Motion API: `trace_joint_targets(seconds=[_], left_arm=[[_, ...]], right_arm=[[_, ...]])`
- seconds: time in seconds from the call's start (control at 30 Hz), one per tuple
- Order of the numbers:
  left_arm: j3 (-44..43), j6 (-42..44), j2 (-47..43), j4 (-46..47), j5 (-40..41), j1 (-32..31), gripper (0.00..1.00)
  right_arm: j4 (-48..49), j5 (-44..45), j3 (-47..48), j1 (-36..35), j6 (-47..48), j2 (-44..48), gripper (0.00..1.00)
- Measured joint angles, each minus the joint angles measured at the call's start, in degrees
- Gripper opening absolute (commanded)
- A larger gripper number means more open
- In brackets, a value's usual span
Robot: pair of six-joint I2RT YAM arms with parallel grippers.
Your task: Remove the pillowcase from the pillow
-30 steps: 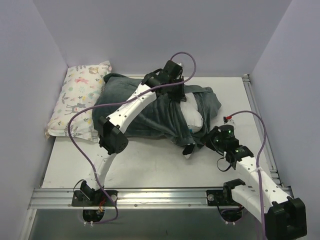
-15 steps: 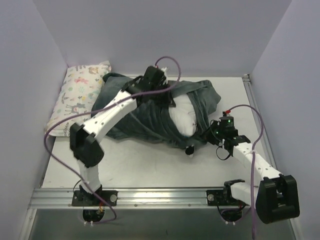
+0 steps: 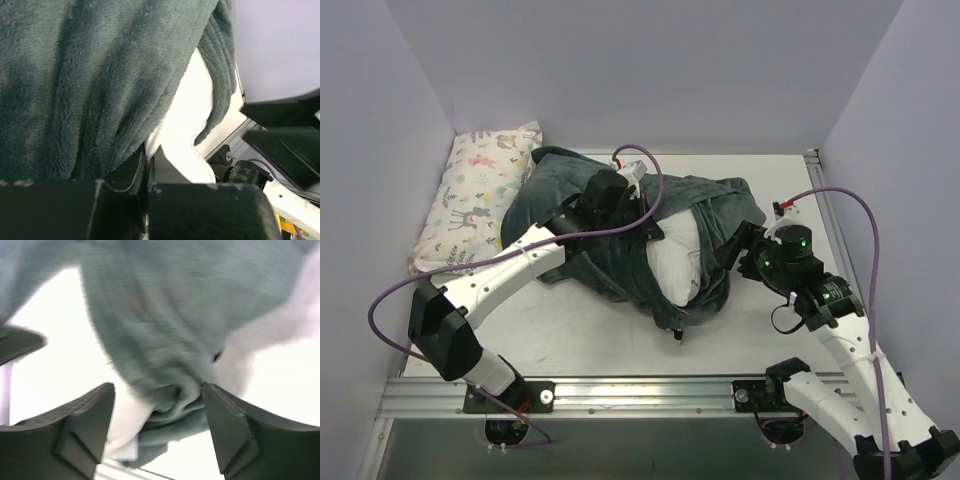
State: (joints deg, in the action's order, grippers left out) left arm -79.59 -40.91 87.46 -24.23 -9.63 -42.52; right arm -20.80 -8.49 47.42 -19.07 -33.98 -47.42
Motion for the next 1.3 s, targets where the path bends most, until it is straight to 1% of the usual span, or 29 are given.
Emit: trace_joint_targets(seconds=[0.13, 0.17, 0.23, 0.3, 0.37, 0.43, 0.47, 0.57, 0.67, 0.8, 0.93, 1.1, 1.2, 1.3], left_arm=[[0.1, -0.4, 0.0, 1.0, 0.4, -0.6, 0.00], [0.1, -0.4, 0.0, 1.0, 0.6, -0.7, 0.00], [0.1, -0.4, 0.0, 1.0, 1.0, -1.0, 0.00], [0.1, -0.4, 0.0, 1.0, 1.4, -1.3, 0.00], [0.1, -0.4, 0.0, 1.0, 1.6, -1.5, 0.00], [0.6, -0.3, -0.4, 1.2, 1.9, -1.7, 0.00], [1.1, -0.3, -0.7, 1.4, 2.0, -2.1, 0.00], [3.6, -0.2, -2.1, 1.6, 2.5, -3.2, 0.00], [6.8, -0.1, -5.5, 1.6, 2.8, -3.7, 0.00], [10.8, -0.1, -11.7, 2.4, 2.7, -4.2, 0.00], [14.8, 0.4, -17.1, 3.1, 2.8, -5.7, 0.00], [19.8, 0.8, -22.4, 3.2, 2.9, -6.4, 0.00], [21.6, 0.9, -25.0, 2.8, 3.3, -6.8, 0.00], [22.6, 1.0, -27.5, 1.7, 3.6, -7.0, 0.00]], right_arm=[[-2.6, 3.5, 5.2, -5.9, 1.6, 0.1, 0.78], [-3.0, 4.9, 6.7, -7.5, 2.2, -1.5, 0.81], [-3.7, 8.1, 8.8, -10.3, 3.2, -5.2, 0.82], [-4.2, 11.7, 10.8, -12.7, 4.3, -9.4, 0.80], [-4.8, 15.4, 12.4, -14.1, 5.2, -14.1, 0.74], [-5.2, 18.6, 13.1, -13.9, 6.1, -17.8, 0.47], [-5.2, 19.3, 13.3, -13.5, 6.4, -19.1, 0.25], [-6.3, 22.6, 13.6, -10.8, 6.8, -20.5, 0.11], [-7.4, 24.8, 13.6, -5.8, 6.9, -20.4, 0.07], [-7.4, 23.5, 13.6, 0.6, 6.6, -20.5, 0.06], [-6.4, 18.1, 13.7, 5.5, 6.3, -22.3, 0.06], [-5.3, 6.8, 15.1, 11.8, 5.3, -28.1, 0.04], [-5.0, 0.9, 17.2, 13.6, 4.5, -31.6, 0.04], [-4.7, -2.9, 19.3, 15.0, 3.8, -34.4, 0.04]])
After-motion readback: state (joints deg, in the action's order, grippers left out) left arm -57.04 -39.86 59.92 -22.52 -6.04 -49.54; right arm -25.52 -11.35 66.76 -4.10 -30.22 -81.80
